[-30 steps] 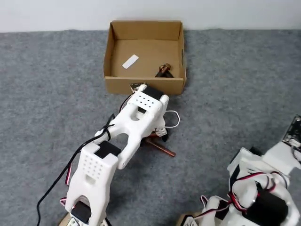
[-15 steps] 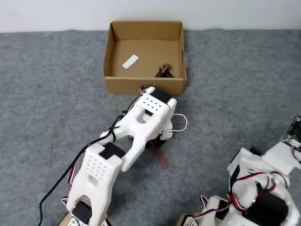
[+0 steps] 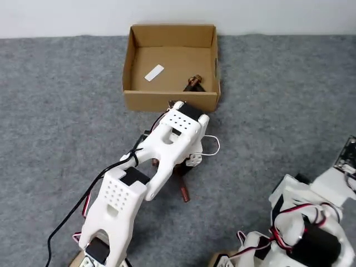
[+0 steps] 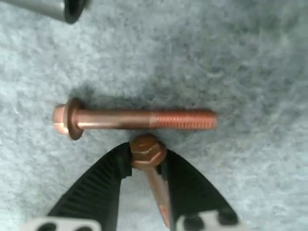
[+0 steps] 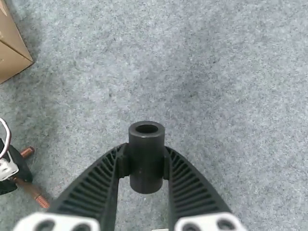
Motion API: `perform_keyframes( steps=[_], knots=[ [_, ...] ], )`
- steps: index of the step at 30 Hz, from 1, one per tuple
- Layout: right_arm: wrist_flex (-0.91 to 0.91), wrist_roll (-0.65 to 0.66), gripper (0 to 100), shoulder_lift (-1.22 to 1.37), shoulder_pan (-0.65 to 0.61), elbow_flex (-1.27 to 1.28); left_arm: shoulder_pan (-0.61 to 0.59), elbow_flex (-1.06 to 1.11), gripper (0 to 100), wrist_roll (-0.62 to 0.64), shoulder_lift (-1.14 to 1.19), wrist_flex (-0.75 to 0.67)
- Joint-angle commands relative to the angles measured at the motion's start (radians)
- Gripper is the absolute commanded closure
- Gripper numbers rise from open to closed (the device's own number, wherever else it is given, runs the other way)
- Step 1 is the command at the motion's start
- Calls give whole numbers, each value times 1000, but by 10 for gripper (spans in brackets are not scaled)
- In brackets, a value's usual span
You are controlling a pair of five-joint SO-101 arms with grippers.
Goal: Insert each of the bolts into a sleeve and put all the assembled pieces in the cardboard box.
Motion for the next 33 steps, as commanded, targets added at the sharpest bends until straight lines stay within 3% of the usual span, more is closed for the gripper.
perform_keyframes(
  steps=[1,5,11,23,33],
  knots=[
    [10,9,987,12,4,-6,6,-30,988,-21,-8,43],
    [10,9,987,13,4,-6,12,-28,974,-17,-8,43],
    [10,9,987,13,4,-6,15,-28,839,-17,-8,44],
    [10,9,987,10,4,-6,100,194,870,-15,-89,40],
    [8,11,987,13,4,-6,51,188,874,12,9,-38]
  ],
)
